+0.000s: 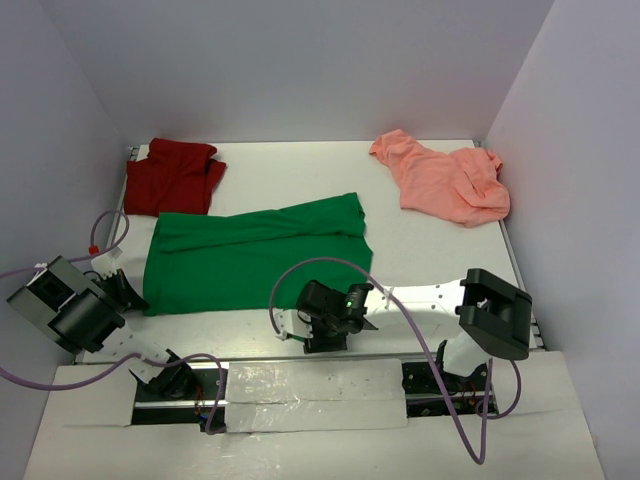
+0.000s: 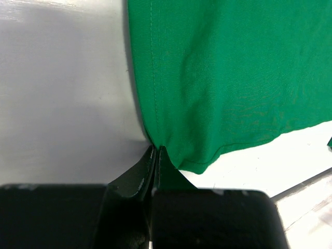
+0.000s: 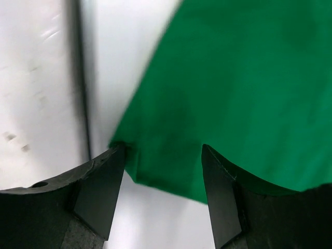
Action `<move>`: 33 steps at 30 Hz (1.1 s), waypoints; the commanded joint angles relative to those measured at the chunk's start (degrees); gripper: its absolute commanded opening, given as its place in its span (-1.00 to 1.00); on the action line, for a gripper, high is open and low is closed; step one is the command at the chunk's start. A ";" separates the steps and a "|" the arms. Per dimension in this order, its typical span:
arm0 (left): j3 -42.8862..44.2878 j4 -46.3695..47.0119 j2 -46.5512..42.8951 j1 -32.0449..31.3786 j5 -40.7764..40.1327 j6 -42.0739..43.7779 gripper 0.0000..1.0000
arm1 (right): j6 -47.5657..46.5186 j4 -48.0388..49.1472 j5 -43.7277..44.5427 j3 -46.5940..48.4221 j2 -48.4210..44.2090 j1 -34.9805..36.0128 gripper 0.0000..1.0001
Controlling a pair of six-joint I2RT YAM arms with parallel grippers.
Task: Fold and stack the t-shirts
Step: Fold the tshirt
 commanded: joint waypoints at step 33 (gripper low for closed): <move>-2.21 1.65 0.72 0.35 -3.38 3.88 -1.00 | 2.75 -7.01 -2.86 4.57 -1.13 -0.57 0.40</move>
